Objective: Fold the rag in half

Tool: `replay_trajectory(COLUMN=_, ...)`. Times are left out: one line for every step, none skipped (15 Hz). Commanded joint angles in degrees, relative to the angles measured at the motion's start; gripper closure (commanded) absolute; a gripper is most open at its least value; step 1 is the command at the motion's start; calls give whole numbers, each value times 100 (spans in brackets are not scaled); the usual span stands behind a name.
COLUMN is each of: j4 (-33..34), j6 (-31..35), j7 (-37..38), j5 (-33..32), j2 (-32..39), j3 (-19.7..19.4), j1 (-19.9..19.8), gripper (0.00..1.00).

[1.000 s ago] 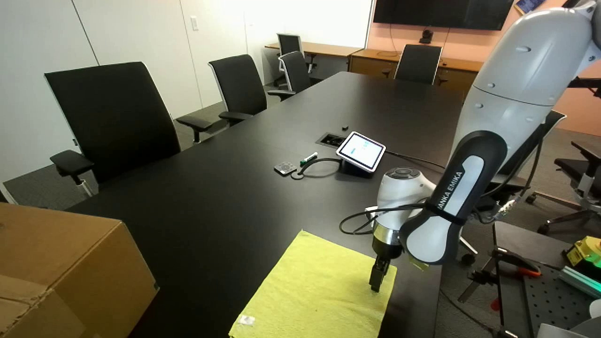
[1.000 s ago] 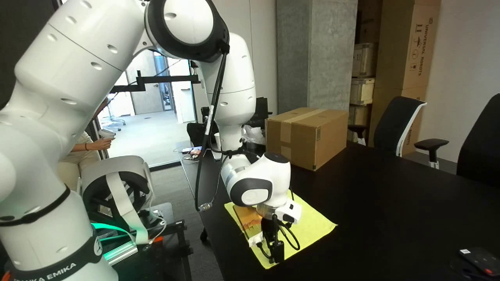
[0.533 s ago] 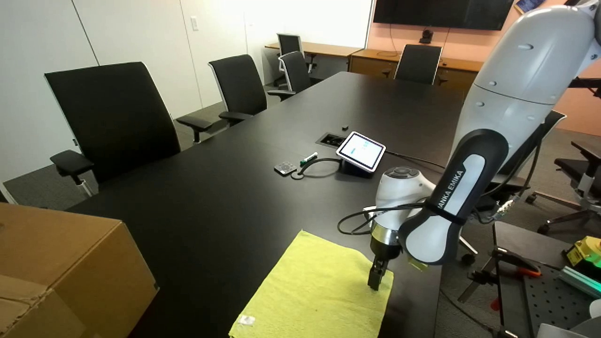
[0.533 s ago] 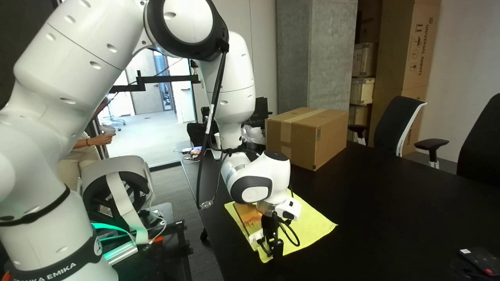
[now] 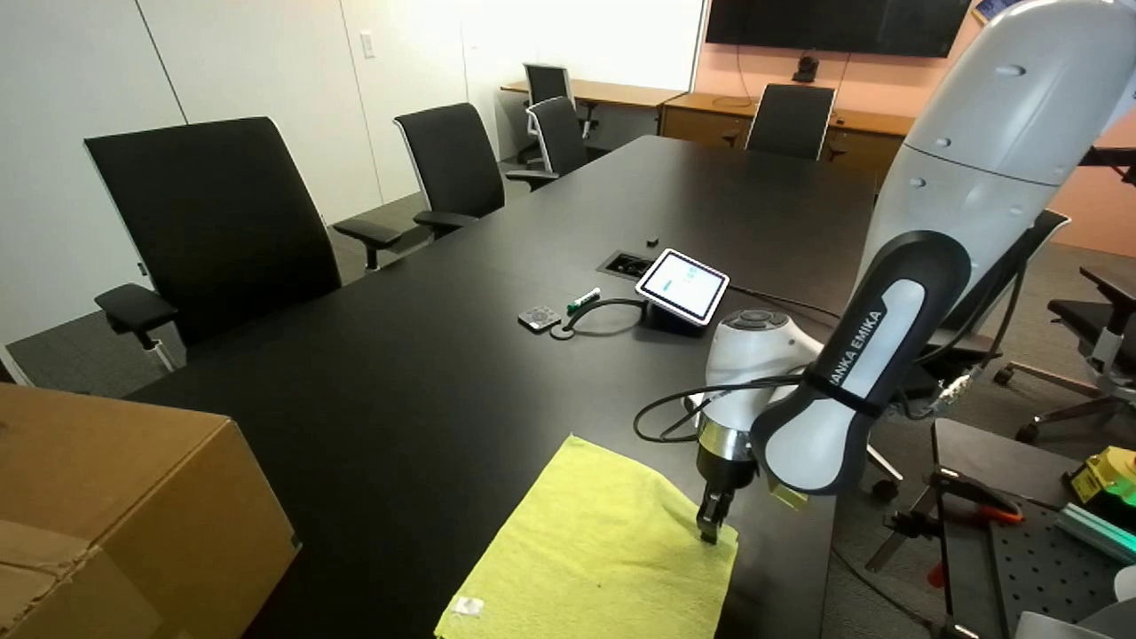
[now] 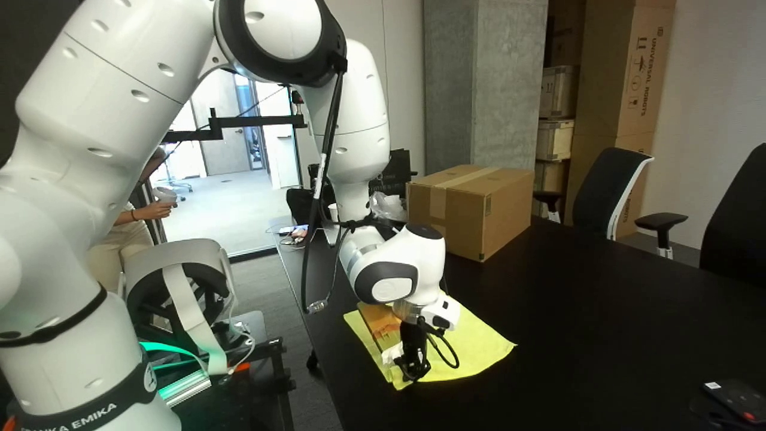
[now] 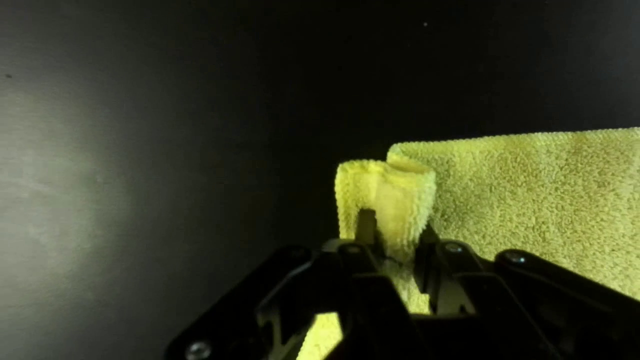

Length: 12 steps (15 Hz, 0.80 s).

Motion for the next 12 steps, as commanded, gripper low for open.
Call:
replay_trajectory(j4=34, j6=-254, j7=-15, j5=-22, j2=-128, j3=120, j1=-227, gripper=98)
replay_trajectory(j4=68, j6=-291, j7=-8, j5=-19, j2=-107, j3=101, j1=-238, gripper=100)
replay_trajectory(j4=110, j6=-323, j7=-25, j5=-18, j2=-70, j3=104, j1=-275, gripper=98)
replay_trajectory(j4=120, j6=-380, j7=-34, j5=-4, j2=-79, j3=120, j1=-313, gripper=97)
replay_trajectory(j4=137, j6=-453, j7=-53, j5=11, j2=-83, j3=143, j1=-358, gripper=97)
replay_trajectory(j4=170, j6=-486, j7=-75, j5=29, j2=-62, j3=171, j1=-406, gripper=97)
replay_trajectory(j4=187, j6=-540, j7=-100, j5=57, j2=-79, j3=218, j1=-468, gripper=97)
replay_trajectory(j4=191, j6=-597, j7=-150, j5=107, j2=-128, j3=317, j1=-579, gripper=98)
replay_trajectory(j4=217, j6=-638, j7=-195, j5=147, j2=-132, j3=403, j1=-675, gripper=99)
replay_trajectory(j4=261, j6=-703, j7=-261, j5=204, j2=-127, j3=517, j1=-799, gripper=99)
replay_trajectory(j4=281, j6=-764, j7=-334, j5=277, j2=-154, j3=652, j1=-936, gripper=99)
replay_trajectory(j4=319, j6=-828, j7=-410, j5=380, j2=-169, j3=802, j1=-1096, gripper=99)
